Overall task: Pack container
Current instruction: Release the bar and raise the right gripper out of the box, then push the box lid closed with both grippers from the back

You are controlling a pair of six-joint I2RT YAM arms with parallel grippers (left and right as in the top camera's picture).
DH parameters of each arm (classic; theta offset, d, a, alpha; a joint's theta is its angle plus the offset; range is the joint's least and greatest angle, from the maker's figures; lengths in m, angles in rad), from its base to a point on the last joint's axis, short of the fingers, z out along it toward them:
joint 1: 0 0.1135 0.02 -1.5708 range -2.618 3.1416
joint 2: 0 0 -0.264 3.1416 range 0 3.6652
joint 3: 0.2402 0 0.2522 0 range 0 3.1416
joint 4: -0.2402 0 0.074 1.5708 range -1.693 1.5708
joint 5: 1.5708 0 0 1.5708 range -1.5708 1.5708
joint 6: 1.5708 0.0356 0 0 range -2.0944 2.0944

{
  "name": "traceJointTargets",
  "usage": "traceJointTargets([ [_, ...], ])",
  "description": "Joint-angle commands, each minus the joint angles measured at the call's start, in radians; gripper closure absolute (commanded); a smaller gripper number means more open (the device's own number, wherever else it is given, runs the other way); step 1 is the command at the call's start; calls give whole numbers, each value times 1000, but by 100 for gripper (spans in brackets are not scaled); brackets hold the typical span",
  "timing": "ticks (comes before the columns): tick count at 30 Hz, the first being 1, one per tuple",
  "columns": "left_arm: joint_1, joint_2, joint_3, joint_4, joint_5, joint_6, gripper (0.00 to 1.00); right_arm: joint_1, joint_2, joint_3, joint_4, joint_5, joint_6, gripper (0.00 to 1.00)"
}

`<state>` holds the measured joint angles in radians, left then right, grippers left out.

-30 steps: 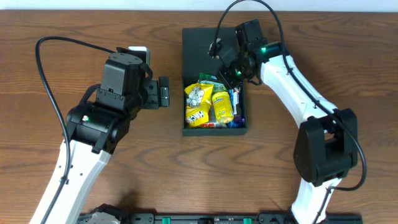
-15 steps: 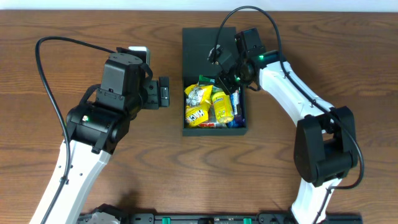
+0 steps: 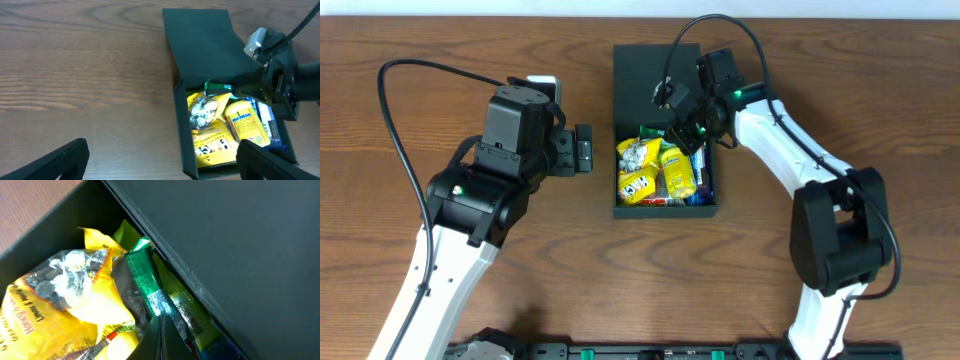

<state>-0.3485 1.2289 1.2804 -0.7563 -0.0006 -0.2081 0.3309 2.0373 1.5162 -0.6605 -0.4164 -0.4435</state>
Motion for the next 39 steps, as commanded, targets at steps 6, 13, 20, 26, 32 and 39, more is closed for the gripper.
traceJointTargets([
  [6, 3, 2, 17, -2, -10, 14, 5, 8, 1, 20, -48, -76, -35, 99],
  [13, 3, 7, 15, 3, -16, 15, 49, -42, -235, 97, -50, -67, 76, 98],
  [20, 37, 215, -5, 163, -51, -70, 94, -258, -197, 68, -106, -56, 327, 99],
  [26, 193, 531, -4, 386, 299, -154, 94, -326, -24, 48, -55, -121, 425, 98],
  [32, 295, 731, 6, 598, 549, -298, 94, -330, 107, 48, 61, -204, 502, 99],
  [39, 275, 938, 151, 649, 680, -361, 94, -323, 197, 48, 196, -283, 590, 99],
])
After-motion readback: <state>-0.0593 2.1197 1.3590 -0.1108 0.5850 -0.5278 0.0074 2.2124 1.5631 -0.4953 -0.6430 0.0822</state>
